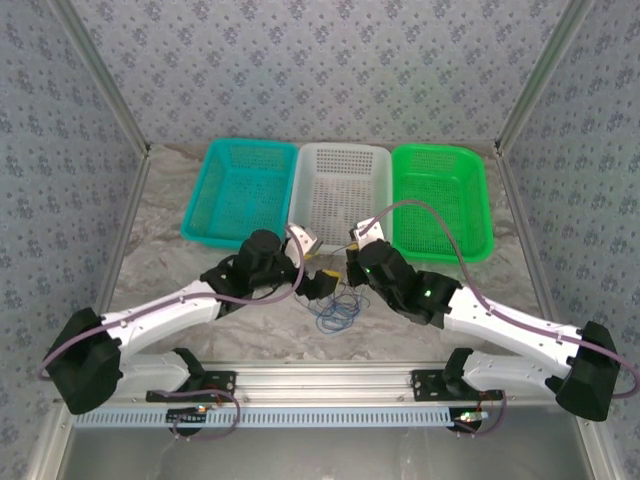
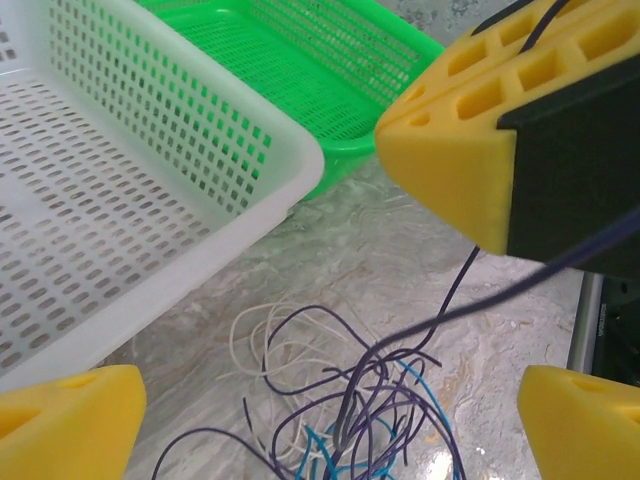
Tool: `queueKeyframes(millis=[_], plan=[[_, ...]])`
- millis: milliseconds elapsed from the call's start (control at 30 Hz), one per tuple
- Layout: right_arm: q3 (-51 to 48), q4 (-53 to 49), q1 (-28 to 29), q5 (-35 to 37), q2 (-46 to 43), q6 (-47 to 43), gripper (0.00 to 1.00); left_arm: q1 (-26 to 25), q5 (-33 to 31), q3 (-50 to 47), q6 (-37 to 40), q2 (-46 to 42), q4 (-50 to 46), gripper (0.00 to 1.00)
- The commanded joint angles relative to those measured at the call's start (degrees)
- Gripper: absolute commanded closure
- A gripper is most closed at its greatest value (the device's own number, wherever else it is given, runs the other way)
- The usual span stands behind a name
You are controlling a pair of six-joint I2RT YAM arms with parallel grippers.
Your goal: Untangle the cables
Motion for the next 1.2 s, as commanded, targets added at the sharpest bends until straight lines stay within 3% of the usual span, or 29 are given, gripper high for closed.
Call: queueKeyframes(millis=[0, 133, 333, 467, 667, 967, 1067, 1167], plan=[[1.69, -0.18, 0.28, -1.56, -1.22, -0.55, 1.00, -0.45, 2.78, 2.98, 0.66, 1.72, 3.86, 0.07], [1.98, 0.54, 0.29, -3.44, -1.88, -0.51, 0.98, -0.40, 1.70, 4.77, 0.99, 4.78, 3.56, 0.24], [1.11, 0.29, 0.11, -3.79, -4.45, 0.00, 0.96, -0.45, -0.53, 6.77, 1.00, 7.26, 3.20, 0.72], [-0.35, -0.63, -0.14, -2.06, -5.51, 1.14, 0.90, -0.49, 0.49, 7.74, 0.26, 5.76, 3.97, 0.88], [-2.76, 0.25, -1.46, 1.63, -4.36, 4.33, 0.84, -0.64, 5.07, 8.20, -2.74, 1.62, 8.38, 1.00], [-5.36, 8.53, -2.37, -0.24, 0.01, 7.16, 0.72, -1.89, 4.02, 9.60, -4.12, -1.80, 5.58, 1.00], [-5.48, 8.59, -2.63, 2.00, 1.46, 8.22, 0.65, -1.94, 4.71, 9.62, -5.26, -2.19, 6.84, 1.00], [-5.70, 7.22, -3.52, 3.51, 3.09, 9.35, 0.65, -2.00, 4.44, 10.08, -5.67, -3.36, 7.27, 1.00]])
